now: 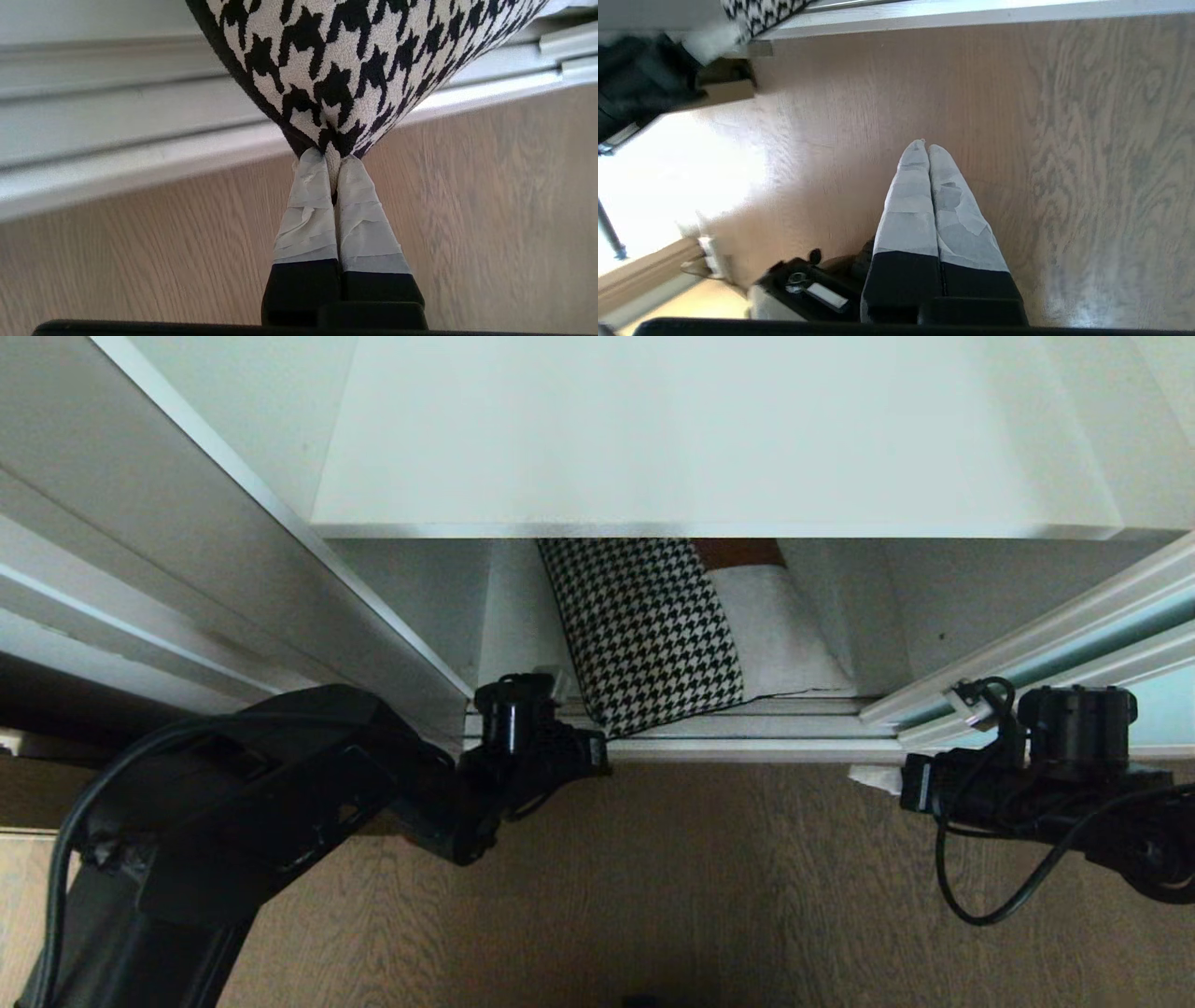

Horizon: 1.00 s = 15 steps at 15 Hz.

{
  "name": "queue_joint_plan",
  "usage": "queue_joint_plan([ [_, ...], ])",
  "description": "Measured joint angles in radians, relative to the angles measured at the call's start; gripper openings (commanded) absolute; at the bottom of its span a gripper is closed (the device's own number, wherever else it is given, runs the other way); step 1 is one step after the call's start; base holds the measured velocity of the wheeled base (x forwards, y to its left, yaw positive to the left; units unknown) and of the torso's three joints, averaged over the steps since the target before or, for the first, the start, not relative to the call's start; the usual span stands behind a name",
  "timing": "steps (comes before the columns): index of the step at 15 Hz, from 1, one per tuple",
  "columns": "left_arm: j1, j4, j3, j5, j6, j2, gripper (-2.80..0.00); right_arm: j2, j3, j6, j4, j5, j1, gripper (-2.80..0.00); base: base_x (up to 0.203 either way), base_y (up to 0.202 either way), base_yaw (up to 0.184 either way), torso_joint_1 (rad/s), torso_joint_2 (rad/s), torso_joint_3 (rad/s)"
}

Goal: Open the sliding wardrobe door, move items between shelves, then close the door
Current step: Place the pillow on the higher shelf

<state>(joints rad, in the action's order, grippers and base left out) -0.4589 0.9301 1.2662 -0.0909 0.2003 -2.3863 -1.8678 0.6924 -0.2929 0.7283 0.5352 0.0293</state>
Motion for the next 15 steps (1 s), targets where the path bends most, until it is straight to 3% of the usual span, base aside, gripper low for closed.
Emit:
queue_joint_plan([
  [2, -0.001, 0.008, -0.034, 0.005, 0.002, 0.008, -2.8, -0.021, 0.017, -0.016, 0.0, 0.048, -0.011, -2.8, 0.0, 0.0, 0.0, 0.0, 0.0, 0.0],
  [8, 0.018, 0.009, -0.095, 0.01, 0.017, 0.017, -2.8, -0.092, 0.075, -0.079, 0.015, 0.058, -0.031, -2.8, 0.0, 0.0, 0.0, 0.0, 0.0, 0.0],
  [15, 0.087, 0.014, -0.138, 0.009, 0.017, 0.001, -2.8, -0.231, 0.036, -0.142, 0.203, 0.058, -0.014, -2.8, 0.0, 0.0, 0.0, 0.0, 0.0, 0.0],
])
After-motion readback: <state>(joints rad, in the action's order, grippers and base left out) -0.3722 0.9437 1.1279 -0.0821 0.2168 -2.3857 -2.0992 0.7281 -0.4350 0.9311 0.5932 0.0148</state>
